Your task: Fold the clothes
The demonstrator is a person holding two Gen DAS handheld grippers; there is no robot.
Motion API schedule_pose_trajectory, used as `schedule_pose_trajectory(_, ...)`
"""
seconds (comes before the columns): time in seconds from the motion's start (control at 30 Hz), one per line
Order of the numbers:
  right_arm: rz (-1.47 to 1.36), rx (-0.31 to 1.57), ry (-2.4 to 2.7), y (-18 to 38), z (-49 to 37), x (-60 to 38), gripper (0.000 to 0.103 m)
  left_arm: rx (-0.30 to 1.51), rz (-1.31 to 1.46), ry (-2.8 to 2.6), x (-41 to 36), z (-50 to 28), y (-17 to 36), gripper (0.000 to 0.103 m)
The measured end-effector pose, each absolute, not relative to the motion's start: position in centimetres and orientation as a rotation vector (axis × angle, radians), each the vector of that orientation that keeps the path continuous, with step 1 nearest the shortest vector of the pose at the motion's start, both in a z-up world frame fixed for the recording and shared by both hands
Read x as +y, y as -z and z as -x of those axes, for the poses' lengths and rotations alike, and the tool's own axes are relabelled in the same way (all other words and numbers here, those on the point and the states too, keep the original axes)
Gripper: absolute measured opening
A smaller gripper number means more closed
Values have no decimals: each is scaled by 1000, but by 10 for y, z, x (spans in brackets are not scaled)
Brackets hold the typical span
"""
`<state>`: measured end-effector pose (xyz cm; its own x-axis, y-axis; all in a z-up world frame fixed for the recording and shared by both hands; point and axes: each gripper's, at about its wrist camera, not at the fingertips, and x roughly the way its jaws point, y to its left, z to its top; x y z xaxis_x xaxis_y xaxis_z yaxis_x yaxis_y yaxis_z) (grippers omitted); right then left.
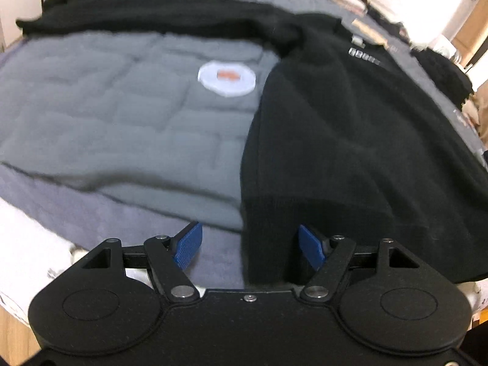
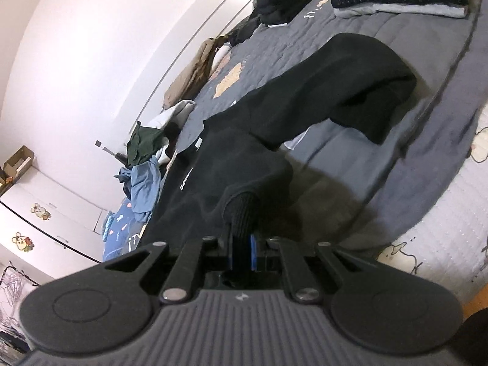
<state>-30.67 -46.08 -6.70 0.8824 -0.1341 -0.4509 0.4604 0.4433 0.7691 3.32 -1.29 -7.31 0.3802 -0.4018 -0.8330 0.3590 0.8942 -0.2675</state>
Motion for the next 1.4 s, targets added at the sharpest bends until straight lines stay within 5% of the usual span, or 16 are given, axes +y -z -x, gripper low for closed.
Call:
schedule_pose_trajectory(0.17, -1042, 365, 385, 66, 303, -458, 11, 1148, 139, 526, -14, -37, 88, 53)
schedule_pose_trajectory(0.4, -1053, 383, 405, 70, 306, -458, 11, 1149, 172, 534, -17, -35, 90, 57)
schedule_pose_trajectory(0.43, -1049, 385, 405, 70, 306, -457, 11, 1149, 197, 552, -17, -35, 90, 53)
schedule_pose_trajectory(0.53, -1040, 392, 405, 71, 303, -454, 11, 1141, 210, 574, -18, -32, 88, 17)
schedule_pose_trajectory(0.6, -1036, 391, 408, 70, 304, -452, 11, 1139, 220, 576, -17, -31, 85, 8)
schedule_pose_trajectory(1.07, -986, 431, 358, 32, 324, -439, 10, 922, 167, 747, 22, 18, -14, 5)
schedule_pose_trajectory(1.4, -735, 675, 570, 51, 323, -441, 9, 1061, -82, 555, 1, 22, 10, 13)
